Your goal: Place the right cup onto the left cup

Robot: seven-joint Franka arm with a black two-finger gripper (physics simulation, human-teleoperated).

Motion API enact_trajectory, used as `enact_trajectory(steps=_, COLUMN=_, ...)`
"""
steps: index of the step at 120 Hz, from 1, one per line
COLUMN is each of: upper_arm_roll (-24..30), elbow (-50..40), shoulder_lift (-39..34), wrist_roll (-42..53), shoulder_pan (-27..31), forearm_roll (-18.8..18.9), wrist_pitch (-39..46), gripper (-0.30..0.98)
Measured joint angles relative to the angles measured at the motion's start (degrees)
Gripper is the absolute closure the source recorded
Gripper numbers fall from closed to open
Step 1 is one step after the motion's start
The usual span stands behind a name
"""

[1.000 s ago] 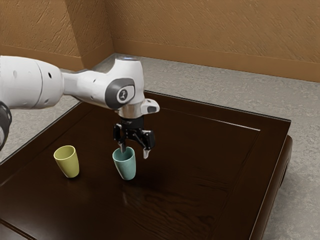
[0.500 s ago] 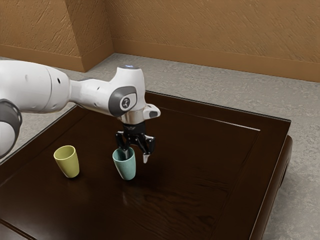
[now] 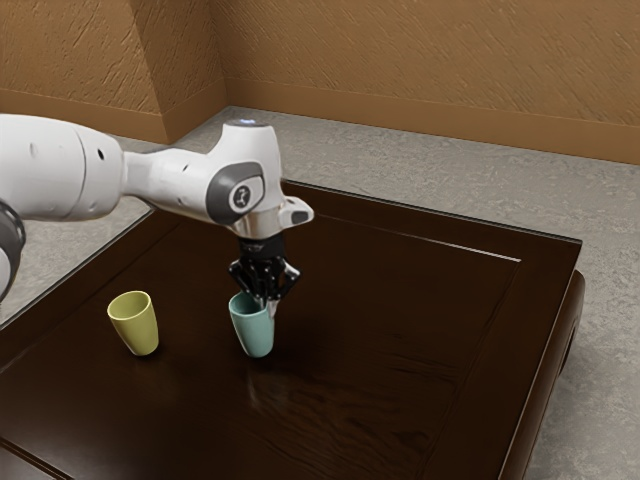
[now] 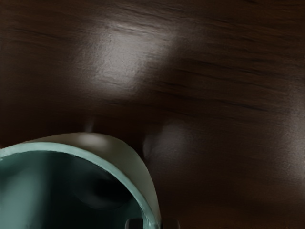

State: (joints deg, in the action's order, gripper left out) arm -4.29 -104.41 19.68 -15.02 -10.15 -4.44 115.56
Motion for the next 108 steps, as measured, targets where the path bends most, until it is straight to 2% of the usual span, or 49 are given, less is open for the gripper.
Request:
enact_trajectory(steps=22, upper_arm_roll=0.19, elbow=-3.37, shoulder_lift=-5.87, wrist_roll=-1.06, shoulder_pan=-0.02, forearm_roll=1.72, wrist_pitch=-0.31, gripper=0.77)
enact_trajectory(steps=64, upper_arm_roll=0.28, elbow=-2.63, shoulder_lift=-15.56, wrist_roll=-2.17, shoulder_pan=0.46, forearm_roll=4.58, wrist_pitch=-5.72, gripper=0.78)
enact_trajectory(steps=85, upper_arm_roll=0.9, elbow=-2.67, shoulder_lift=-19.65, wrist_roll=-1.91, shoulder_pan=4.41, forearm_roll=5.15, wrist_pitch=-9.88, gripper=0.79)
enact_trajectory(steps=108, upper_arm_roll=3.09, elbow=-3.38, shoulder_lift=-21.76, wrist_roll=-1.5, shoulder_pan=11.5, forearm_roll=5.9, wrist_pitch=-12.6, gripper=0.79)
